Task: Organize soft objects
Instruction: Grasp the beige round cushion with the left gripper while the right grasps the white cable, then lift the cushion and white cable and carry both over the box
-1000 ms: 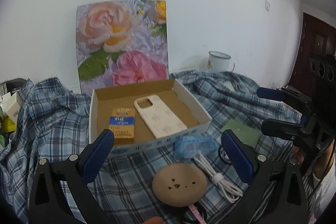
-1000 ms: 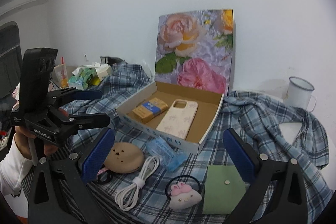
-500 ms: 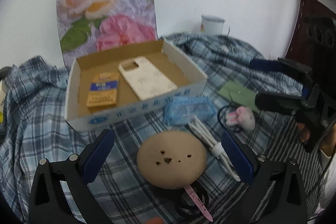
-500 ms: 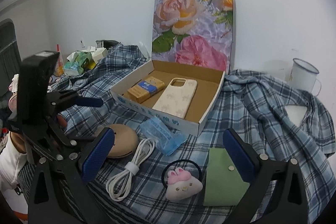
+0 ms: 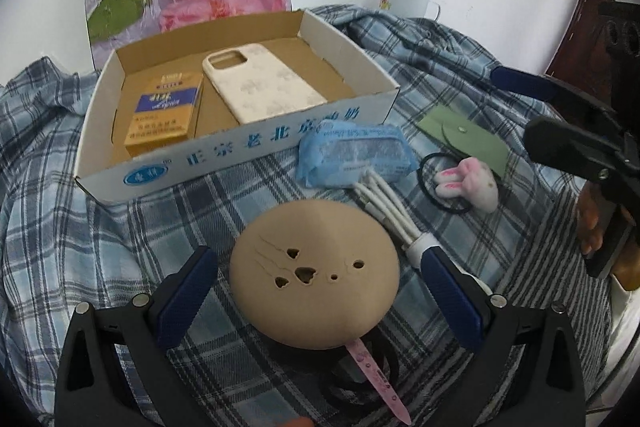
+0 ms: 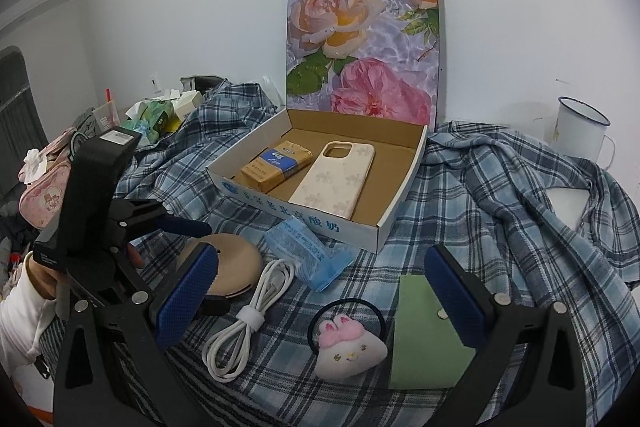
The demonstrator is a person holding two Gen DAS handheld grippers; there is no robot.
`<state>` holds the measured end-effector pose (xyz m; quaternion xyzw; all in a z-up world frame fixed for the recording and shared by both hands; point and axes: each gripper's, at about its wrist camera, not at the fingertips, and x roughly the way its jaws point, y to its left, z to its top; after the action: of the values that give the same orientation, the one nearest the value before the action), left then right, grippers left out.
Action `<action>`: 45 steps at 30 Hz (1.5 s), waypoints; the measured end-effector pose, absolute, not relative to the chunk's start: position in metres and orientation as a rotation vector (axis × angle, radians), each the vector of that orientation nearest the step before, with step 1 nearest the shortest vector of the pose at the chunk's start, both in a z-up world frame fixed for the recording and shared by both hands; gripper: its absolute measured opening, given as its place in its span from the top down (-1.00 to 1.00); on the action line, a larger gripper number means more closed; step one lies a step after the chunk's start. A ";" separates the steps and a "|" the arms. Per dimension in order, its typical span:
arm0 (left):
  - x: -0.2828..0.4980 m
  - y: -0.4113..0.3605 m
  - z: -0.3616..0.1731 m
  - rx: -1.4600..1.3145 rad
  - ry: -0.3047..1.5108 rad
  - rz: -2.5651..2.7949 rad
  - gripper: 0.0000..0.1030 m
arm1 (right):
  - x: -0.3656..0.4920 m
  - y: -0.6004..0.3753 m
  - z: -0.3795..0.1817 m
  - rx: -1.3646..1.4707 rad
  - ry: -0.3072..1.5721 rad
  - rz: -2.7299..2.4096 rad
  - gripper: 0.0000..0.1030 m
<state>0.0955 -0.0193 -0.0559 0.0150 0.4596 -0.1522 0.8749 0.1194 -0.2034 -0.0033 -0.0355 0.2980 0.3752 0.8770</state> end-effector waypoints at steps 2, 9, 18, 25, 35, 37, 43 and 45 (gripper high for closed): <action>0.097 -0.018 -0.057 0.021 0.970 -0.326 -0.63 | 0.119 -0.203 -0.003 -0.075 0.622 0.782 -0.99; 0.095 -0.016 -0.057 0.005 0.959 -0.330 -0.59 | 0.115 -0.198 -0.003 -0.098 0.622 0.803 -0.99; 0.088 -0.006 -0.045 -0.041 0.899 -0.317 -0.59 | 0.102 -0.171 -0.012 -0.190 0.662 0.933 -0.92; 0.087 -0.001 -0.040 -0.059 0.880 -0.307 -0.59 | 0.100 -0.147 -0.033 -0.297 0.768 0.973 -0.37; 0.087 -0.001 -0.041 -0.056 0.882 -0.305 -0.59 | 0.101 -0.131 -0.052 -0.378 0.882 0.984 0.37; 0.087 -0.001 -0.041 -0.055 0.882 -0.304 -0.59 | 0.103 -0.133 -0.052 -0.372 0.883 0.981 0.55; 0.087 -0.001 -0.041 -0.055 0.881 -0.304 -0.59 | 0.102 -0.134 -0.048 -0.371 0.853 0.973 0.62; 0.087 0.000 -0.041 -0.058 0.879 -0.303 -0.59 | 0.101 -0.137 -0.044 -0.357 0.837 0.970 0.63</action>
<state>0.0870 -0.0003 -0.0411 -0.0281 0.4237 -0.1461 0.8935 0.1011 -0.1374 -0.0445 -0.1656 0.3884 0.4500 0.7869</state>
